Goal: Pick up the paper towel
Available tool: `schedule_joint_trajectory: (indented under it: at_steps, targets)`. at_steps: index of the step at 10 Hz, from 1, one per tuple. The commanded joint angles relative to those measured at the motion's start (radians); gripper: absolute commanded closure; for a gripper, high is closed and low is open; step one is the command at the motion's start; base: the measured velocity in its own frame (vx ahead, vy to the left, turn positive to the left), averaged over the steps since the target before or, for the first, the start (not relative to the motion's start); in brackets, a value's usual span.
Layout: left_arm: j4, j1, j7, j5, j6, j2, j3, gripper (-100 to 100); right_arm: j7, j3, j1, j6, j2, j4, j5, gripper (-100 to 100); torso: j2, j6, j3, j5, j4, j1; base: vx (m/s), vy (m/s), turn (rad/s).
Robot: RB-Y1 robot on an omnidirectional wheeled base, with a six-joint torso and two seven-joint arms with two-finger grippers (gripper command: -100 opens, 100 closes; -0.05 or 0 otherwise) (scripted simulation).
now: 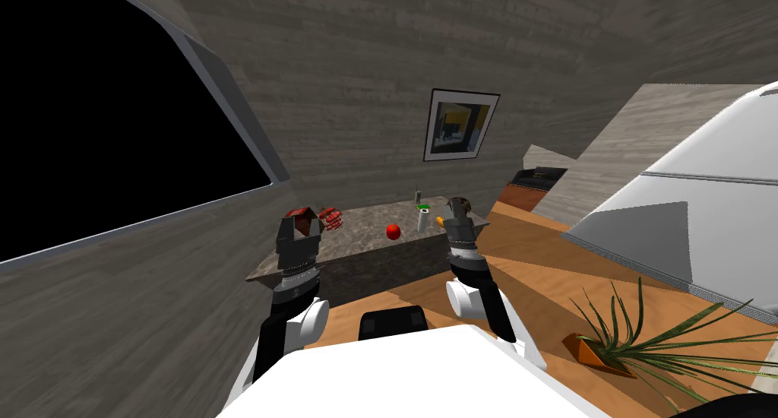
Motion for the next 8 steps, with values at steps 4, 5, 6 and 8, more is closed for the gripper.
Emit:
schedule_joint_trajectory:
  at_steps: [4,5,6,8]
  targets:
    - [0.0,0.0,0.0,0.0,0.0,0.0,0.0,0,-0.025,-0.021,-0.041,0.027,-0.061,0.044,0.104,-100,0.002,0.0,0.001,0.0,0.0,0.002,-0.026,0.027,0.008]
    - [0.0,0.0,0.0,0.0,0.0,0.0,0.0,0,-0.033,-0.028,-0.054,0.037,-0.074,0.058,0.137,-100,0.002,0.0,0.001,0.0,0.0,0.002,-0.029,0.038,0.017]
    - [0.0,0.0,0.0,0.0,0.0,0.0,0.0,0,-0.042,-0.037,-0.068,0.048,-0.087,0.075,0.168,-100,0.002,0.0,0.001,0.001,0.0,0.002,-0.036,0.04,0.017]
    - [0.0,0.0,0.0,0.0,0.0,0.0,0.0,0,-0.052,-0.046,-0.083,0.06,-0.099,0.093,0.215,-100,0.002,0.0,0.001,0.001,0.001,0.002,-0.032,0.028,0.014]
